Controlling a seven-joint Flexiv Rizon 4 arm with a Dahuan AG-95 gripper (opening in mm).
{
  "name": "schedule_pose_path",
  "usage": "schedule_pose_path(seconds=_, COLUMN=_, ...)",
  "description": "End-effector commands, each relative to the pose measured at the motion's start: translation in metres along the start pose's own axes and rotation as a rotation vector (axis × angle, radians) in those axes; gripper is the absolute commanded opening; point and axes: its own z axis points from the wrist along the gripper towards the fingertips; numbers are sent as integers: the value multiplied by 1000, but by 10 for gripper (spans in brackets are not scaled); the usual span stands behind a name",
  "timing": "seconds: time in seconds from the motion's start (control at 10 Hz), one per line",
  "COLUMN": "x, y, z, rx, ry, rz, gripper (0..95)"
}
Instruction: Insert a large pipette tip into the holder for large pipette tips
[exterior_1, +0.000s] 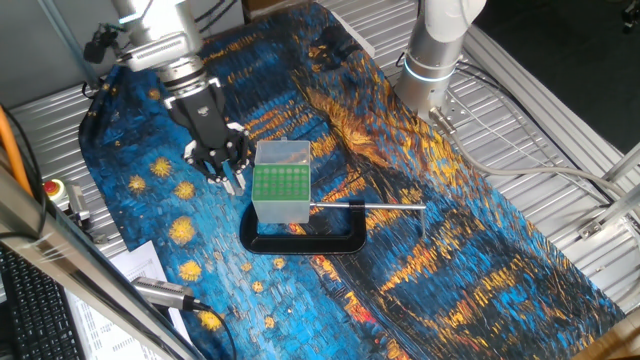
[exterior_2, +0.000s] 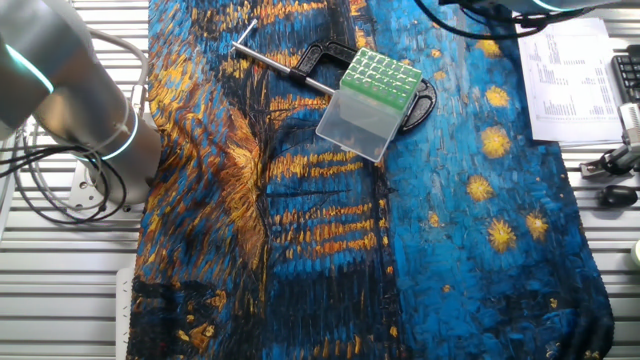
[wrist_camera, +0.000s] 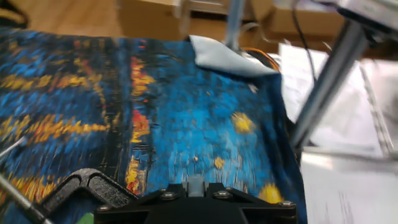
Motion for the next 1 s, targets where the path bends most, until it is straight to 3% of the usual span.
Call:
schedule_pose_path(seconds=0.1, x=-1, y=0, z=1, rx=-31, ry=-99, rz=-59, gripper=0)
schedule_pose_path(seconds=0.2, x=-6, y=3, z=0, rx=-30, ry=-113, rz=-46, gripper=0)
schedule_pose_path(seconds=0.5, x=-23, y=13, z=-2, rx=-32, ry=-112, rz=-35, gripper=0)
schedule_pose_path(seconds=0.8, x=-32, y=24, z=-2, rx=-24, ry=-154, rz=-44, gripper=0)
schedule_pose_path(seconds=1.0, x=-30, y=30, z=-1, rx=-26, ry=-182, rz=-52, gripper=0)
